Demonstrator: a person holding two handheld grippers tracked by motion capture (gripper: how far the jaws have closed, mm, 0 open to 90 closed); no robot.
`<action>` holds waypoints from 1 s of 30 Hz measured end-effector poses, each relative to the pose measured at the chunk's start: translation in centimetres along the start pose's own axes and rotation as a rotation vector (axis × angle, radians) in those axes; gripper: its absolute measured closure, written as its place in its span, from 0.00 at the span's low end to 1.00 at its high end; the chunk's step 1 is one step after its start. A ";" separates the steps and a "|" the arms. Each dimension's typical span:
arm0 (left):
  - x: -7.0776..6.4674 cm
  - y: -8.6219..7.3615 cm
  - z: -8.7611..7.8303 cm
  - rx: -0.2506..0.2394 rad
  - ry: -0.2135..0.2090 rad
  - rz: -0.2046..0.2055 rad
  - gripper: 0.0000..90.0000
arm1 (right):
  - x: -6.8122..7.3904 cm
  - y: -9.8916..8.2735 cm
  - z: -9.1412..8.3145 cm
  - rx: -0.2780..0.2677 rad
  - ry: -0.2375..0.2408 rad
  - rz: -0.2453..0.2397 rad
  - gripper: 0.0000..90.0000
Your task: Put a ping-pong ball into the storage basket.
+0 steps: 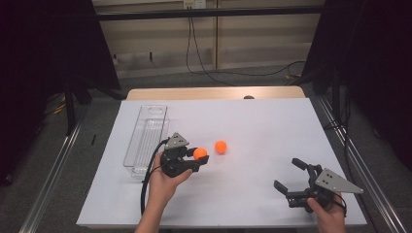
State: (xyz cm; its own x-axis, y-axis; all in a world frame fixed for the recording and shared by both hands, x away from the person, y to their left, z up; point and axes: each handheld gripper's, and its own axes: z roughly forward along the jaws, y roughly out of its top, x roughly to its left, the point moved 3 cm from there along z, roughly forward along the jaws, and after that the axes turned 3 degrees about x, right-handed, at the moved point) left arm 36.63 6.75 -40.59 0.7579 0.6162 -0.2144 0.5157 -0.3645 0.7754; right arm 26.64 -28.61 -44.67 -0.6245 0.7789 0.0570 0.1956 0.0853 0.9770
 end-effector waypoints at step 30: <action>0.9 -0.1 -0.6 0.001 0.006 -0.009 0.56 | 0.1 0.0 0.0 0.000 0.009 -0.002 0.01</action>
State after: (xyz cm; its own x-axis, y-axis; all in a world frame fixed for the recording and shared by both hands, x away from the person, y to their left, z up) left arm 37.06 7.75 -40.50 0.7508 0.6234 -0.2183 0.5232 -0.3597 0.7725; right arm 26.54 -28.53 -44.62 -0.6314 0.7734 0.0565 0.1941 0.0871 0.9771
